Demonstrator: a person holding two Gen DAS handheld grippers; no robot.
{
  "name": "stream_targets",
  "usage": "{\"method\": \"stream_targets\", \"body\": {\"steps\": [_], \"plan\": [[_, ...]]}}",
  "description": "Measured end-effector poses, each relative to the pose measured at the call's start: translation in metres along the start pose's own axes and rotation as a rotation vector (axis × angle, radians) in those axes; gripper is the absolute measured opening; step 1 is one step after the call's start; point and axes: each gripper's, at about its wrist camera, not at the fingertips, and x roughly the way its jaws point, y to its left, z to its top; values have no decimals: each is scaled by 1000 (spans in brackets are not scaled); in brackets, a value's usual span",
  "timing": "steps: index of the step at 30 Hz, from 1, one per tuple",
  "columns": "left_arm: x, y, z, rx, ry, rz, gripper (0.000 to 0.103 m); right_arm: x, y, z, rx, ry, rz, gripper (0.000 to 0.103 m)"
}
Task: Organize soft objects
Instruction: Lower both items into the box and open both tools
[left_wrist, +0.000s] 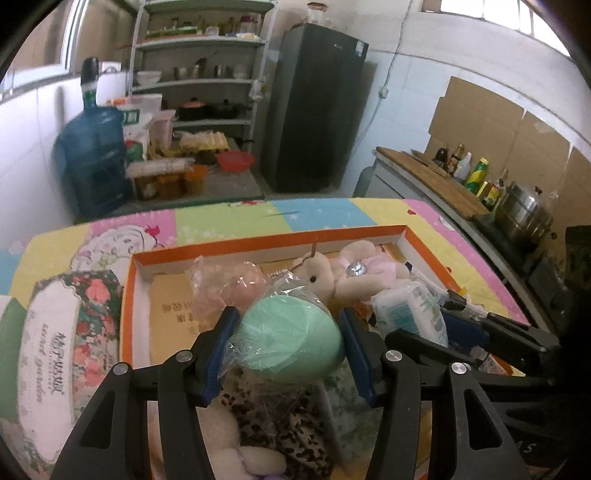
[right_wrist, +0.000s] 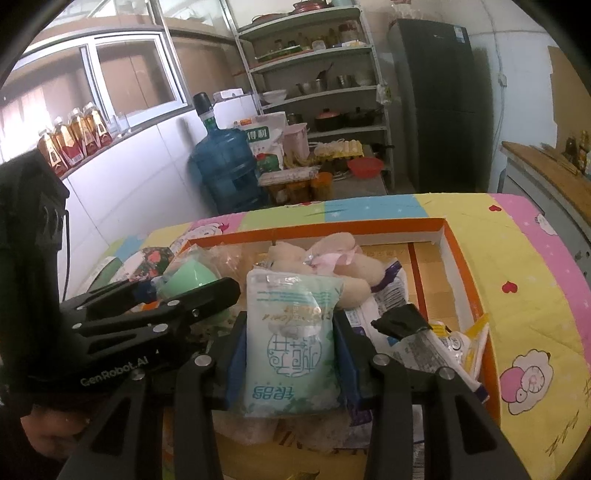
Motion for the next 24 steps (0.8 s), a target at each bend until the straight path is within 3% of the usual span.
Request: {"method": "stream_targets", "body": {"steps": [8, 15, 24], "plan": [[1, 3, 0, -16, 8, -10, 65, 2, 1, 2, 7, 0, 9, 46], [-10, 5, -1, -12, -31, -5, 72, -2, -2, 1, 20, -20, 32, 55], [-25, 7, -1, -14, -62, -10, 74, -11, -2, 4, 31, -44, 41, 64]]}}
